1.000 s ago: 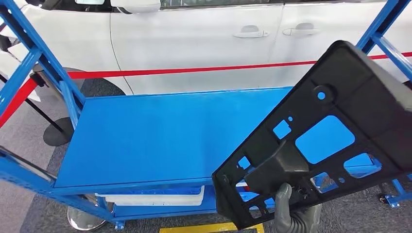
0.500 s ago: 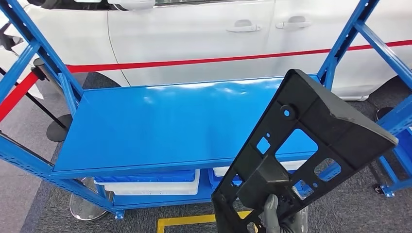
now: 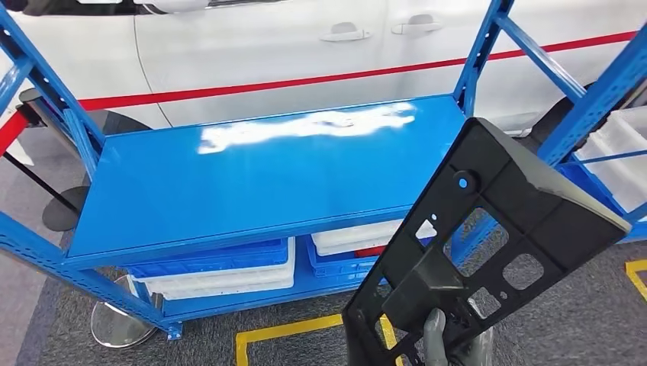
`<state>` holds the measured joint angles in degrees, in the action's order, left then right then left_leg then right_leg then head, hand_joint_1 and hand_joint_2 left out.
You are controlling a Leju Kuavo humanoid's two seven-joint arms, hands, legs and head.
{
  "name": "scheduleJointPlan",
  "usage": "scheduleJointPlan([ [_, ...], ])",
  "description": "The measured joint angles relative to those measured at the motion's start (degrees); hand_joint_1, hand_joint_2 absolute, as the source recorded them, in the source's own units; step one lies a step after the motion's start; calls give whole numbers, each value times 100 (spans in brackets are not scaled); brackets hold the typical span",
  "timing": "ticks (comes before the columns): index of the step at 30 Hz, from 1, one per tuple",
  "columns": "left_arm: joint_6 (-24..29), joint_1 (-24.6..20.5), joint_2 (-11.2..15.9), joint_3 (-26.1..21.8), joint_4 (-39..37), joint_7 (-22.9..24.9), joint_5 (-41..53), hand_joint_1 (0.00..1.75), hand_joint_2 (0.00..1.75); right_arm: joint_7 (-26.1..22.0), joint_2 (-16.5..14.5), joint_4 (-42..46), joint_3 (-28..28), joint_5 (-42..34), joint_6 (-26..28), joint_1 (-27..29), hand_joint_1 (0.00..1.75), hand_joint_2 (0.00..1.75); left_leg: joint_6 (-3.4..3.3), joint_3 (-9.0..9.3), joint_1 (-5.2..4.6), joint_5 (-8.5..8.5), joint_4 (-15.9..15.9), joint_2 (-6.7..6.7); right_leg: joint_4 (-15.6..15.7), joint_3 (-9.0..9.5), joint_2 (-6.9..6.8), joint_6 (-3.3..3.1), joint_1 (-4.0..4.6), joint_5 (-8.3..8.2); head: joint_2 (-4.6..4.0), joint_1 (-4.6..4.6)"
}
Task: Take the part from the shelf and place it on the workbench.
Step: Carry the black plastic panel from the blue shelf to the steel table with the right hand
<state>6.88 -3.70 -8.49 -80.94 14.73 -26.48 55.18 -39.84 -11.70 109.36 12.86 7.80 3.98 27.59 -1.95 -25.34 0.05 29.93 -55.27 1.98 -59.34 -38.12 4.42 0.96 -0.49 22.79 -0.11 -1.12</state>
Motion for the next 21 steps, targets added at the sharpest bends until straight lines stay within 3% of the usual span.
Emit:
scheduleJointPlan([
  [1, -15, 7, 1, 0, 4, -7, 16, 0, 0, 0, -18, 13, -31, 17, -2, 20, 175, 175, -25, -54, 16, -57, 23, -86, -196, -75, -141, 18, -9, 228, 0, 15],
  [3, -43, 31, 5, 0, 10, -24, 47, 0, 0, 2, -57, 34, -92, 53, -24, 48, 175, 175, -49, -177, 11, -140, 26, -270, -872, -269, -364, 84, -53, 765, 0, 45],
  [4, -52, 40, 7, 1, 11, -32, 62, 0, 0, 3, -78, 43, -122, 65, -41, 64, 175, 175, -39, -237, 11, -180, 22, -366, -1226, -342, -398, 129, -79, 882, 0, 48],
  [5, -57, 42, 8, 3, 11, -36, 75, 0, 0, 2, -98, 51, -156, 73, -60, 86, 175, 175, -26, -297, 14, -219, 16, -462, -1471, -357, -415, 170, -104, 852, 0, 48],
  [6, -58, 39, 8, 7, 11, -38, 86, 0, 0, 2, -116, 57, -184, 77, -73, 109, 175, 175, -7, -353, 17, -253, 5, -553, -1538, -283, -435, 206, -127, 705, 0, 51],
  [7, -60, 36, 8, 11, 11, -38, 96, 0, 0, 3, -131, 62, -207, 79, -83, 130, 175, 175, 15, -403, 23, -280, -12, -636, -1386, -93, -474, 230, -147, 524, 0, 50],
  [8, -61, 31, 8, 15, 12, -38, 104, 0, 0, 3, -146, 72, -223, 83, -88, 147, 175, 175, 41, -435, 24, -297, -43, -708, -1040, 205, -577, 242, -161, 412, 0, 51],
  [10, -63, 32, 13, 20, 20, -39, 113, 0, 0, 4, -174, 101, -240, 87, -91, 153, 175, 175, 110, -480, 12, -306, -120, -829, -215, 807, -850, 202, -134, 498, 0, 54],
  [11, -63, 27, 15, 22, 23, -39, 116, 0, 0, 2, -188, 117, -247, 87, -92, 154, 175, 175, 146, -482, 0, -309, -156, -884, 45, 967, -941, 148, -111, 600, 0, 55],
  [13, -63, 9, 17, 25, 27, -39, 120, 0, 0, -1, -213, 139, -267, 88, -92, 171, 175, 175, 223, -482, -7, -330, -180, -1014, 176, 977, -885, 9, -77, 670, 0, 48],
  [14, -63, -3, 19, 27, 27, -38, 124, 0, 0, -4, -226, 146, -279, 90, -92, 187, 175, 175, 265, -490, 10, -309, -209, -992, 184, 939, -825, -52, -76, 641, 0, 49],
  [15, -63, -4, 21, 28, 28, -38, 129, 0, 0, -4, -243, 152, -291, 92, -92, 199, 175, 175, 302, -532, 29, -218, -303, -878, 192, 903, -757, -109, -76, 606, 0, 44],
  [16, -64, 4, 23, 28, 28, -38, 136, 0, 0, -4, -262, 158, -299, 97, -93, 206, 175, 175, 330, -619, 47, -50, -509, -705, 200, 865, -690, -165, -77, 566, 0, 41],
  [18, -69, 34, 28, 30, 28, -38, 160, 0, 0, -4, -297, 167, -309, 114, -94, 213, 175, 175, 350, -919, 64, 417, -1251, -349, 196, 781, -551, -239, -51, 503, 0, 33],
  [20, -85, 56, 31, 31, 28, -37, 174, 0, 0, -5, -321, 169, -324, 138, -96, 233, 175, 175, 336, -1168, 62, 659, -1903, -249, 187, 712, -388, -270, -7, 451, 0, 34],
  [21, -96, 59, 32, 31, 28, -36, 176, 0, 0, -4, -329, 169, -335, 146, -96, 249, 175, 175, 316, -1169, 61, 611, -1956, -238, 179, 691, -307, -272, 13, 433, 0, 34],
])
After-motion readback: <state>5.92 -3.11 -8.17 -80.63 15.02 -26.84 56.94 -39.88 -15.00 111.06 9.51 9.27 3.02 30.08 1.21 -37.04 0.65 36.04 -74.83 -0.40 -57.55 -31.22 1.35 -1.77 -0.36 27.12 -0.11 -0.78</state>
